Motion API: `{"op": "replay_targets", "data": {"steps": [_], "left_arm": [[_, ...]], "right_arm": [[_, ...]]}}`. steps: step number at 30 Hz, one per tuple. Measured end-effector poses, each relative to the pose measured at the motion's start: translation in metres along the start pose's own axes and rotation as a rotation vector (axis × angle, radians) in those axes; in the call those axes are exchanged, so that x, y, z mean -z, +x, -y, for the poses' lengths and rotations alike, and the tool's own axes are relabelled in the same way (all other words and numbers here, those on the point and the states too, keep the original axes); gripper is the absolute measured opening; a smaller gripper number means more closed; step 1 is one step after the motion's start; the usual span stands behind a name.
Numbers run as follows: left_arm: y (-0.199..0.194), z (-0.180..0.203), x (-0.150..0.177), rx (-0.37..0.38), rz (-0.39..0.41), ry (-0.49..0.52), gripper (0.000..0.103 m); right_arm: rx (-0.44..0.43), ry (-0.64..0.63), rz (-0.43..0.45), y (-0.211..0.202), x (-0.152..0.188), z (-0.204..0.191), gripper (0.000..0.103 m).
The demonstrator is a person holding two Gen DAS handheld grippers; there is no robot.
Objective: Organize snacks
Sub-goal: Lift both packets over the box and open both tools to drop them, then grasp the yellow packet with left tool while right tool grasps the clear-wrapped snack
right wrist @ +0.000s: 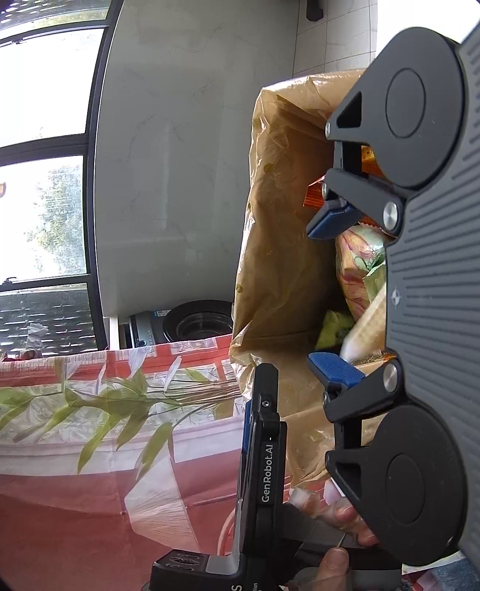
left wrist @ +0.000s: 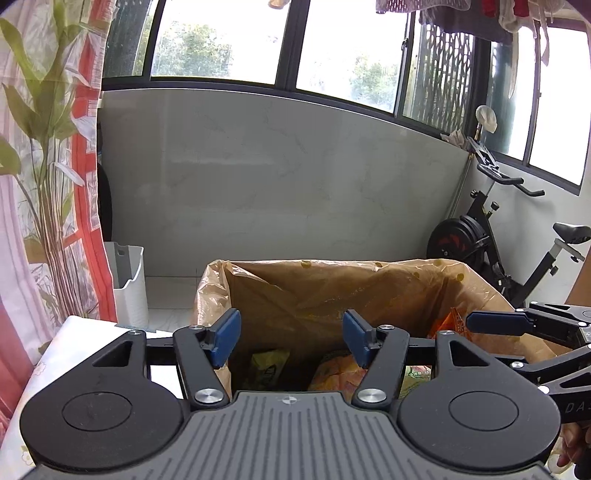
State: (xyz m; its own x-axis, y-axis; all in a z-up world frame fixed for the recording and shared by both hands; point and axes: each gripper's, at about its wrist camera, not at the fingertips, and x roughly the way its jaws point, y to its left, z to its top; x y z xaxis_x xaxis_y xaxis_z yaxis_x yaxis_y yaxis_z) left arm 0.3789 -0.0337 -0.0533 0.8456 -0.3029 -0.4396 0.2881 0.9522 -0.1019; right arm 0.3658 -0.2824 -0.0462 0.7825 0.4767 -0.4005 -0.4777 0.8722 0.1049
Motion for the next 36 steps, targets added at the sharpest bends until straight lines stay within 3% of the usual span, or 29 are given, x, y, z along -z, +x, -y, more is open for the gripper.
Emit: {"op": "replay_targets", "data": {"steps": [9, 14, 19, 28, 36], "left_arm": [[-0.062, 0.000, 0.019, -0.003, 0.019, 0.009, 0.064], [-0.094, 0.002, 0.042, -0.006, 0.015, -0.019, 0.064], [-0.109, 0.002, 0.077, -0.026, -0.004, -0.086, 0.064], [-0.100, 0.000, 0.137, -0.056, -0.134, -0.145, 0.063], [-0.093, 0.009, 0.185, 0.001, -0.268, -0.066, 0.062]], "right_arm": [[0.001, 0.001, 0.125, -0.064, 0.015, -0.007, 0.071], [0.014, 0.004, 0.169, -0.092, 0.043, -0.014, 0.071], [0.041, 0.033, 0.159, -0.102, 0.079, -0.018, 0.071], [0.092, 0.066, 0.011, -0.095, 0.149, -0.021, 0.071], [0.113, 0.140, -0.190, -0.101, 0.215, -0.019, 0.059]]}}
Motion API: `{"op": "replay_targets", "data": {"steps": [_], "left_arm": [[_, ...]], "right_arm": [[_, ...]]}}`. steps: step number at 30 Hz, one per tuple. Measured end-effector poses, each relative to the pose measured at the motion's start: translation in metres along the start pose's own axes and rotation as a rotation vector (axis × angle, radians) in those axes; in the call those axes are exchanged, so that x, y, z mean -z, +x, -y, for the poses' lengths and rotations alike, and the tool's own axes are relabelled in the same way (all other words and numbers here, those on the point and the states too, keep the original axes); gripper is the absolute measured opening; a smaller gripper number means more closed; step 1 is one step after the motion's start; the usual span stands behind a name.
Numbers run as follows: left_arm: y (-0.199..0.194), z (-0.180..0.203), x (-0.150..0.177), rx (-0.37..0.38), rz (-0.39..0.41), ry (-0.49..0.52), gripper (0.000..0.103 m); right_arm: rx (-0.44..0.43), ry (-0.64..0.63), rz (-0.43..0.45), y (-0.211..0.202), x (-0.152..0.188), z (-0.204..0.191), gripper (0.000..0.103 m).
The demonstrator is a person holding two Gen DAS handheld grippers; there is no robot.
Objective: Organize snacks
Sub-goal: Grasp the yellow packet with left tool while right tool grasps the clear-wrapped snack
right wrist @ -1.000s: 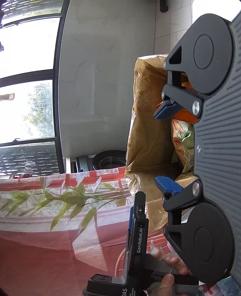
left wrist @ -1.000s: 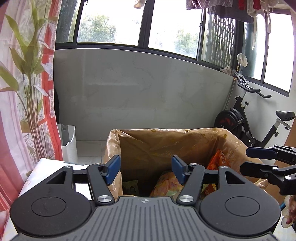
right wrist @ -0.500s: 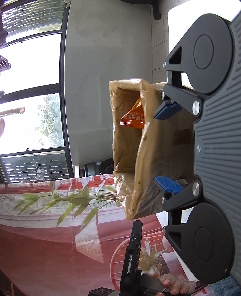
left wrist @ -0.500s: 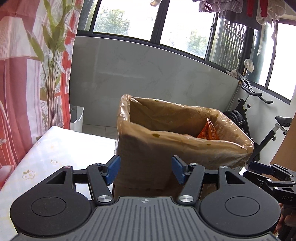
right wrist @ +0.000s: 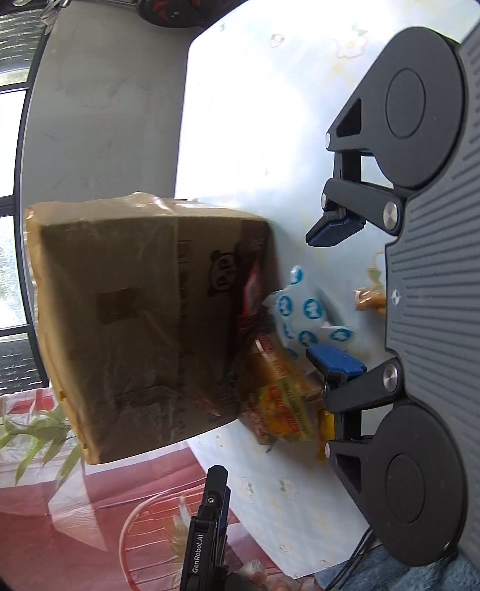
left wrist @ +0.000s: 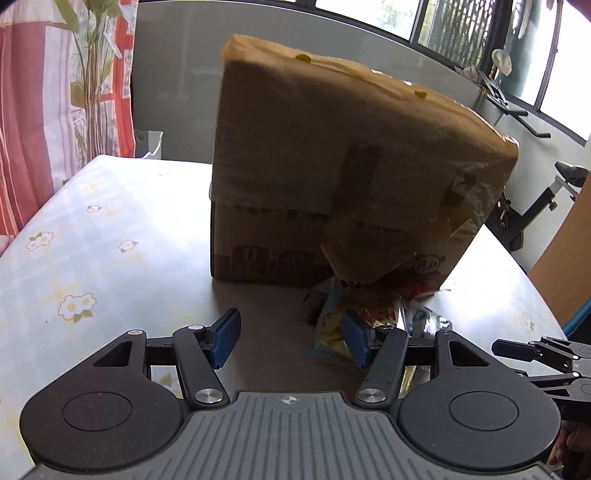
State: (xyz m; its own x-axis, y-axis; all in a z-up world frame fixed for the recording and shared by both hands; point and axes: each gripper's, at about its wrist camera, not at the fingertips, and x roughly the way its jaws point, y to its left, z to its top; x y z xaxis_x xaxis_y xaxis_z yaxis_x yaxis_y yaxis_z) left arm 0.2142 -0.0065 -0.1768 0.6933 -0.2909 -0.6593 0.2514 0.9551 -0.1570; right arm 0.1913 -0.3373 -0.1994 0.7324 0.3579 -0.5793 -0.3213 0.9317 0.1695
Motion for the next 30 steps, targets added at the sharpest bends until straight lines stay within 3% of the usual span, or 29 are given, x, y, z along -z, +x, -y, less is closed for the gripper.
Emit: {"op": "replay_targets", "data": {"steps": [5, 11, 18, 24, 27, 29, 30], "left_arm": [[0.007, 0.001, 0.014, 0.063, -0.043, 0.056, 0.062], [0.016, 0.007, 0.030, 0.127, -0.120, 0.101, 0.062], [0.028, 0.030, 0.044, 0.191, -0.138, 0.218, 0.062], [0.044, 0.046, 0.054, 0.165, -0.165, 0.307, 0.062], [0.045, 0.044, 0.056, 0.144, -0.149, 0.315, 0.055], [0.043, 0.043, 0.057, 0.115, -0.139, 0.331, 0.036], [0.042, 0.042, 0.057, 0.111, -0.138, 0.329, 0.036]], "right_arm": [[-0.019, 0.050, -0.066, 0.007, 0.020, 0.003, 0.044], [-0.012, 0.012, -0.101, 0.016, 0.023, -0.002, 0.024], [-0.022, 0.018, -0.098, 0.016, 0.023, -0.001, 0.023], [-0.023, 0.016, -0.099, 0.017, 0.023, -0.003, 0.023], [-0.022, 0.017, -0.099, 0.017, 0.023, -0.003, 0.023], [-0.023, 0.017, -0.099, 0.017, 0.023, -0.003, 0.023], [-0.023, 0.017, -0.099, 0.017, 0.023, -0.003, 0.023]]}}
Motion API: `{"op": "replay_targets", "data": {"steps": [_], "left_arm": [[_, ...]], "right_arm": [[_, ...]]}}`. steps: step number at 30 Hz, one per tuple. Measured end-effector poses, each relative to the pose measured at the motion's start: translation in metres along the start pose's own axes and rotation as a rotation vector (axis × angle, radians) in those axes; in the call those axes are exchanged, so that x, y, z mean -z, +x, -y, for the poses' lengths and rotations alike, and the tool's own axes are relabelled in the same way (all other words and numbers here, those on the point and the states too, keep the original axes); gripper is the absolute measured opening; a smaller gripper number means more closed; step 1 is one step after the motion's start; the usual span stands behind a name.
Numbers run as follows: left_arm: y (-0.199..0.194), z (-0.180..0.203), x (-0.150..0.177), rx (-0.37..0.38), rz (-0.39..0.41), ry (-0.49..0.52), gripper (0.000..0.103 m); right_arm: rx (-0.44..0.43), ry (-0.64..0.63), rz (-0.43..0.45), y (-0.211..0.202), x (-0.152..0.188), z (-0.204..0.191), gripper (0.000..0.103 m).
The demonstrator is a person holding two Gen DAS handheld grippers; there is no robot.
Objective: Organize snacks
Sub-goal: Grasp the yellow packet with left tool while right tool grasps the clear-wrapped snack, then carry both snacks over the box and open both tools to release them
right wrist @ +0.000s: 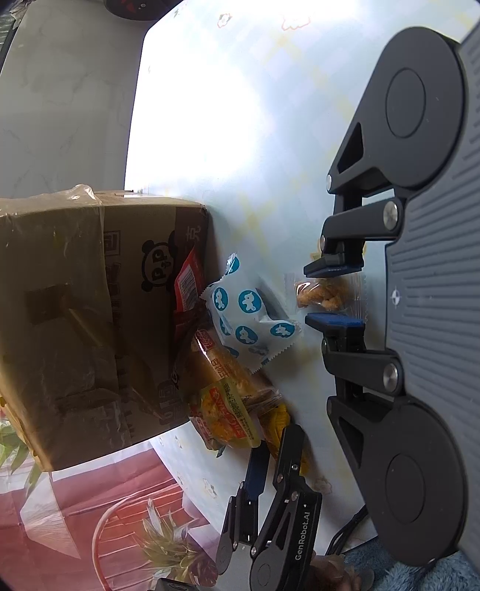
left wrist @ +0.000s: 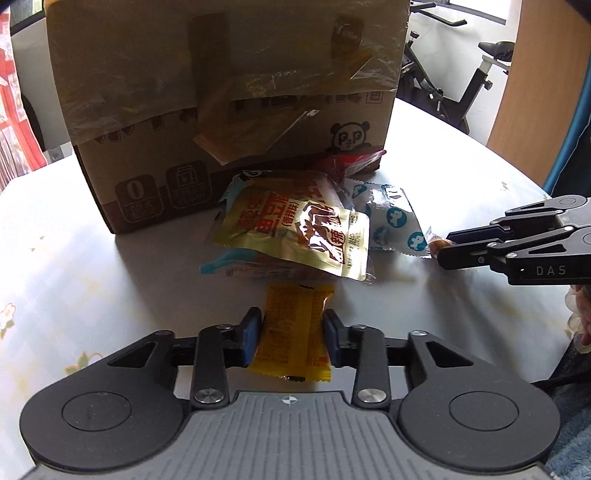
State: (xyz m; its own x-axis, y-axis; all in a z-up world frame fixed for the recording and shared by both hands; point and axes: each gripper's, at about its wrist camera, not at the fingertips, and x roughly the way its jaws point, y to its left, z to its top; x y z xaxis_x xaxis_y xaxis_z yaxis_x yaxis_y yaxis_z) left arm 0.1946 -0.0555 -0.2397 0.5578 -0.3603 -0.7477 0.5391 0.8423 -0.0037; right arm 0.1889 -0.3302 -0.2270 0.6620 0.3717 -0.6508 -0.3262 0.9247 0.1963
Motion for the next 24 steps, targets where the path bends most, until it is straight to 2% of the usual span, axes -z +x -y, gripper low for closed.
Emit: {"op": "replay_targets", "data": {"steps": [3, 10, 13, 14, 17, 19, 20, 21, 24], "left_arm": [[-0.004, -0.009, 0.000, 0.015, 0.013, -0.055, 0.033], [-0.029, -0.039, -0.006, -0.038, 0.048, -0.185, 0.033], [-0.037, -0.053, -0.005, -0.060, 0.064, -0.240, 0.033], [-0.040, -0.056, -0.004, -0.067, 0.069, -0.250, 0.033], [-0.044, -0.060, -0.002, -0.082, 0.079, -0.268, 0.033], [-0.047, -0.060, -0.002, -0.087, 0.081, -0.274, 0.033], [-0.048, -0.060, -0.002, -0.088, 0.083, -0.276, 0.033], [-0.049, -0.060, -0.003, -0.087, 0.085, -0.277, 0.033], [-0.052, -0.060, -0.003, -0.088, 0.093, -0.281, 0.033]], "right_arm": [[0.002, -0.004, -0.001, 0.000, 0.000, -0.001, 0.023], [0.009, -0.013, 0.031, -0.009, -0.005, -0.001, 0.021], [0.009, -0.024, 0.047, -0.014, -0.010, -0.001, 0.006], [0.011, -0.027, 0.043, -0.013, -0.011, 0.000, 0.005], [0.019, -0.024, -0.007, -0.006, -0.009, 0.001, 0.008], [0.018, -0.023, 0.001, -0.007, -0.008, 0.001, 0.009], [0.024, -0.029, 0.001, -0.008, -0.008, 0.001, 0.012], [0.027, -0.036, 0.001, -0.008, -0.008, 0.000, 0.020], [0.032, -0.087, 0.009, -0.013, -0.009, -0.003, 0.023]]}}
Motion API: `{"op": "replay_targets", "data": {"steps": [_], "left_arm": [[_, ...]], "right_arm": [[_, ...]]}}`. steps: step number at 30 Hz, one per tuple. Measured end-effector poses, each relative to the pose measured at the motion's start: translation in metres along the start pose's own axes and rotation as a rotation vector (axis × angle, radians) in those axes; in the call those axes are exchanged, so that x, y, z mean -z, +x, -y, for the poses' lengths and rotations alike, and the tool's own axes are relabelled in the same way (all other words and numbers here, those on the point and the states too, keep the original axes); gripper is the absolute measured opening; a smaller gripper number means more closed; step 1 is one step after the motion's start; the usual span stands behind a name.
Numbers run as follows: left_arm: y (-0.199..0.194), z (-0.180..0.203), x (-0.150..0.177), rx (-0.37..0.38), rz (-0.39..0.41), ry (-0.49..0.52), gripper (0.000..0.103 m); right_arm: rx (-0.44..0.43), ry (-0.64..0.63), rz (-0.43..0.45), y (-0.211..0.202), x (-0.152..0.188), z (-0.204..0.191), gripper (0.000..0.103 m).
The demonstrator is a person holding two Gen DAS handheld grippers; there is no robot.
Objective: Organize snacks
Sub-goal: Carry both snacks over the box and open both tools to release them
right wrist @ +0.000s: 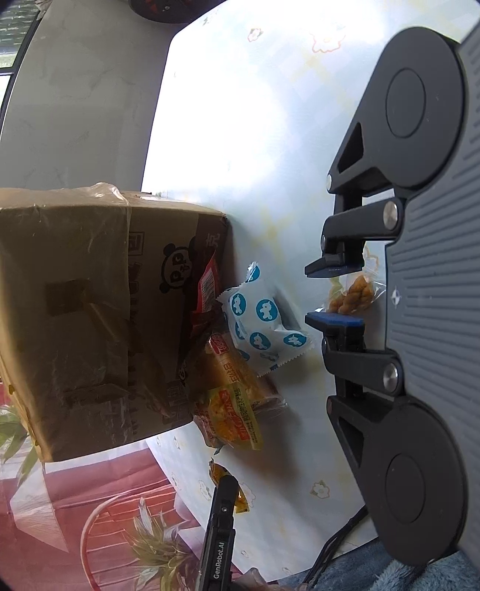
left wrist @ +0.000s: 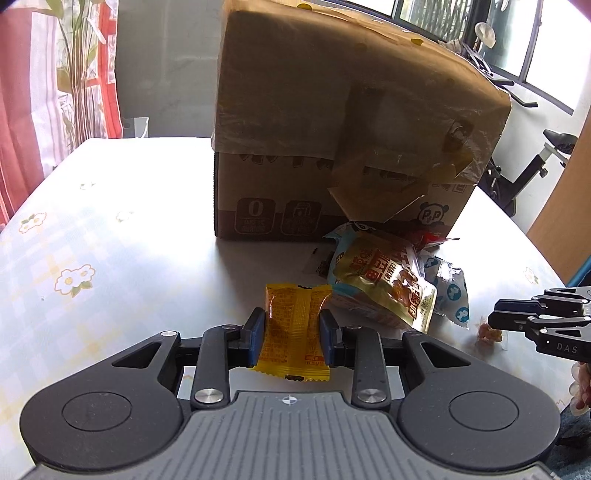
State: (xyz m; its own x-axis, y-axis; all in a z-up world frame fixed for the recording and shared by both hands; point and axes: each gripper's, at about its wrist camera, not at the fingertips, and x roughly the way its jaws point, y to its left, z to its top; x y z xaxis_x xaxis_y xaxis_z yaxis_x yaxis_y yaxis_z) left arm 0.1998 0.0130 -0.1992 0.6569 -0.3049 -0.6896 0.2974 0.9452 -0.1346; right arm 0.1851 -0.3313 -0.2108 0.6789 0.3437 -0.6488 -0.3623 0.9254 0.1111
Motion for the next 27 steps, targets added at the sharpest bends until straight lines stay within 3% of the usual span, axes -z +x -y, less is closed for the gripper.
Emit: {"op": "replay_targets", "data": {"steps": [6, 27], "left_arm": [[-0.009, -0.007, 0.001, -0.016, 0.020, -0.036, 0.033], [-0.010, -0.007, 0.002, -0.028, 0.040, -0.052, 0.033]], "right_arm": [[-0.013, -0.096, -0.035, -0.001, 0.005, -0.003, 0.026], [-0.057, -0.110, -0.086, 0.013, 0.002, -0.008, 0.030]]}}
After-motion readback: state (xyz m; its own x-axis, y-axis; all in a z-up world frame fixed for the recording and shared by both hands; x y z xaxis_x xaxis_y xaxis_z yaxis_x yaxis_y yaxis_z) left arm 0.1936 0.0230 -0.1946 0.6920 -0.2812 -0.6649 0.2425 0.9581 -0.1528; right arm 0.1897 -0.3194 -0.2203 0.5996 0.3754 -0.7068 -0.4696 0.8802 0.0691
